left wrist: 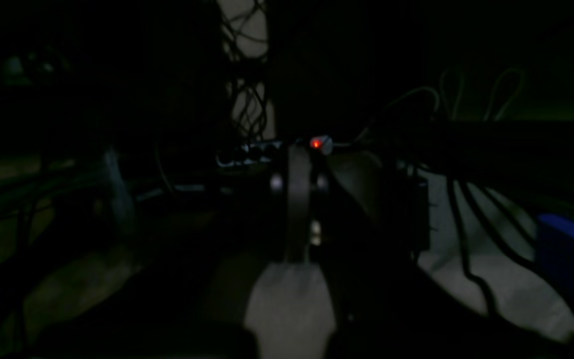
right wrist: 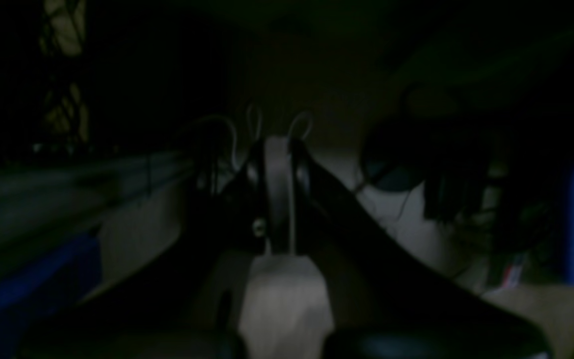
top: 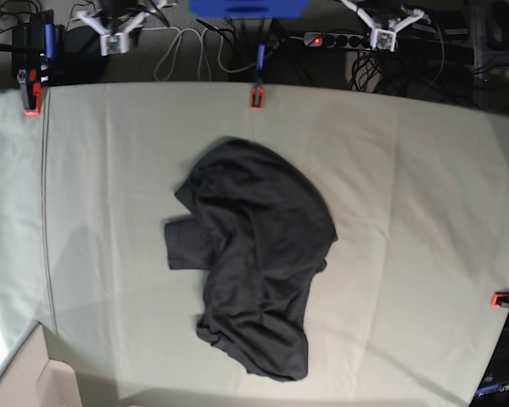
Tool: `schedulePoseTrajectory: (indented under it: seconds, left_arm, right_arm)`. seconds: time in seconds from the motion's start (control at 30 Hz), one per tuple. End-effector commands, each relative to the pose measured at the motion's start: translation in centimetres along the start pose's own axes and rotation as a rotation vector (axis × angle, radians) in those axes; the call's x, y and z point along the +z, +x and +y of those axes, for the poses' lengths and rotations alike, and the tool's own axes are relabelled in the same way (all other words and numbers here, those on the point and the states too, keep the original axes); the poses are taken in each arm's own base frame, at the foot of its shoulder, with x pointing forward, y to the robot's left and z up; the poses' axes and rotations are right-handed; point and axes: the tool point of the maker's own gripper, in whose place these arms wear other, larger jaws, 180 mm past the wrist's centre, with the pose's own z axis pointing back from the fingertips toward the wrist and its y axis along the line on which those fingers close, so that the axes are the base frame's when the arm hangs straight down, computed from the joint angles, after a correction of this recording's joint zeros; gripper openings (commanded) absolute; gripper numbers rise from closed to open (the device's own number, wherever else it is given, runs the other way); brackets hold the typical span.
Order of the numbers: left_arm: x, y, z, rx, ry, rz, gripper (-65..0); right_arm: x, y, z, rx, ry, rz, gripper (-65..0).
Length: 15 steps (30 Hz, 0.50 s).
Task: Layout the t-shirt on the table in an organized manner, then fold the t-shirt properly
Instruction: 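Lower the right gripper onto the dark grey t-shirt and grasp it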
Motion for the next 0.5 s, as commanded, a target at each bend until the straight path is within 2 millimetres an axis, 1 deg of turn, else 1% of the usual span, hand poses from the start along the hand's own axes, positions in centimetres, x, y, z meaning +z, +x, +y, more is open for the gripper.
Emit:
schedulePoseTrajectory:
  seconds: [0.0,0.17,0.23,0.3,0.37,0.43,0.47]
  left_arm:
    - [0.8,1.5,-0.3,-0.003,-0.009,-0.058,-65.0]
    - [3.6,6.6,-1.2,0.001,-0.029,-0.198,-65.0]
    - [4.3,8.9,-1.3,0.003,-0.032,-0.26,-65.0]
    - [4.8,10.8,-1.4,0.005,-0.034,-0.309,-65.0]
    - [5.4,12.4,-1.5,0.005,-0.035,-0.35,-65.0]
    - [5.7,13.5,-1.5,0.006,-0.035,-0.381,-65.0]
    - [5.8,13.9,-1.5,0.006,-0.035,-0.39,-65.0]
  right_arm:
    - [0.8,1.4,-0.1,0.001,-0.006,-0.051,-65.0]
    - [3.2,6.7,0.0,0.003,-0.001,-0.191,-65.0]
    - [3.7,9.0,0.0,0.001,-0.002,-0.253,-65.0]
    - [4.3,11.1,0.4,-0.001,0.006,-0.308,-65.0]
    - [5.0,13.7,0.3,0.001,0.008,-0.377,-65.0]
    - [5.4,16.5,0.3,-0.005,0.005,-0.452,-65.0]
    - [5.4,17.2,0.3,-0.006,0.004,-0.471,-65.0]
